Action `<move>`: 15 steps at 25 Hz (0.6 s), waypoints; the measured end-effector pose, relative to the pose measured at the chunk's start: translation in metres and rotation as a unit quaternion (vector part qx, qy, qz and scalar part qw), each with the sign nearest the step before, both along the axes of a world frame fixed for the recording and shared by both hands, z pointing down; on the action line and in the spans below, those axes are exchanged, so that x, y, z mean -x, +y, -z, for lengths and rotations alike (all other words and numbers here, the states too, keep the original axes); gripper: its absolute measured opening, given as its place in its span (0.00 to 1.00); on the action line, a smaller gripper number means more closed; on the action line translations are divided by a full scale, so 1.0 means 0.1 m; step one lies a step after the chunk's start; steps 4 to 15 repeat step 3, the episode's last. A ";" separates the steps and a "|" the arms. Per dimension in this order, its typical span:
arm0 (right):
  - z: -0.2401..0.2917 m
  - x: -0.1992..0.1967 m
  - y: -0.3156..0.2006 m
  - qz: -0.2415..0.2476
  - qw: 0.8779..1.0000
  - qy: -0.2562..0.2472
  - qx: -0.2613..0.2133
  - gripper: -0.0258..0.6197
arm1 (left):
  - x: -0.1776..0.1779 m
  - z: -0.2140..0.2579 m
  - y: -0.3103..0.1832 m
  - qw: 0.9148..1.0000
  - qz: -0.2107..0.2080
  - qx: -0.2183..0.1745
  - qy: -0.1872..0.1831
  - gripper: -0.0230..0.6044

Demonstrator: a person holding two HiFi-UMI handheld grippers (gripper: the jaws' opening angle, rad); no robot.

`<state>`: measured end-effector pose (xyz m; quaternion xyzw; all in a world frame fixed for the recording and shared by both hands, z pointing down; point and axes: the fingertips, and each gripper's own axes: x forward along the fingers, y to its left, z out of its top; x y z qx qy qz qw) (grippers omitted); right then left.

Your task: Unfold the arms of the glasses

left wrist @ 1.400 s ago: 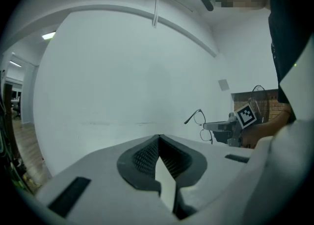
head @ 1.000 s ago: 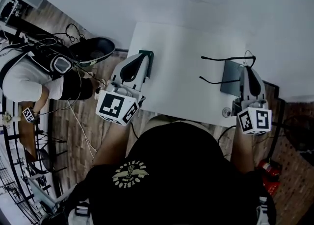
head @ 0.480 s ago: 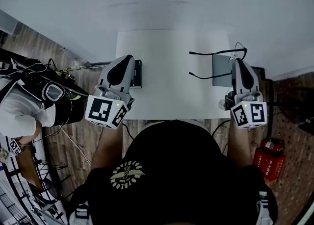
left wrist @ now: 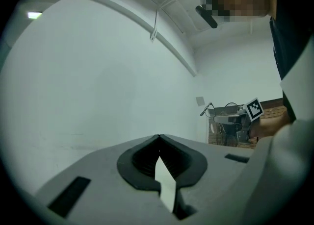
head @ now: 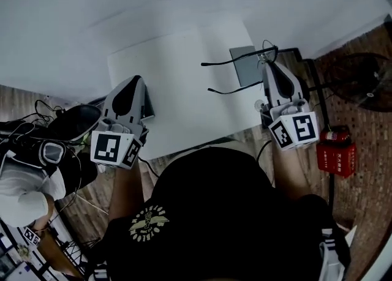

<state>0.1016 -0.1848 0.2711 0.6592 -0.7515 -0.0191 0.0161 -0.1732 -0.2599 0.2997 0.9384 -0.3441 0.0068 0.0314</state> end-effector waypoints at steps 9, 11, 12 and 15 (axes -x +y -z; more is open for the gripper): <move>-0.05 0.03 0.02 -0.009 1.000 0.004 0.005 0.07 | -0.06 -0.04 -0.07 1.000 -0.018 -0.003 0.003 0.05; -0.05 0.03 0.02 -0.009 1.000 0.004 0.005 0.07 | -0.06 -0.04 -0.07 1.000 -0.018 -0.003 0.003 0.05; -0.05 0.03 0.02 -0.009 1.000 0.004 0.005 0.07 | -0.06 -0.04 -0.07 1.000 -0.018 -0.003 0.003 0.05; -0.05 0.03 0.02 -0.009 1.000 0.004 0.005 0.07 | -0.06 -0.04 -0.07 1.000 -0.018 -0.003 0.003 0.05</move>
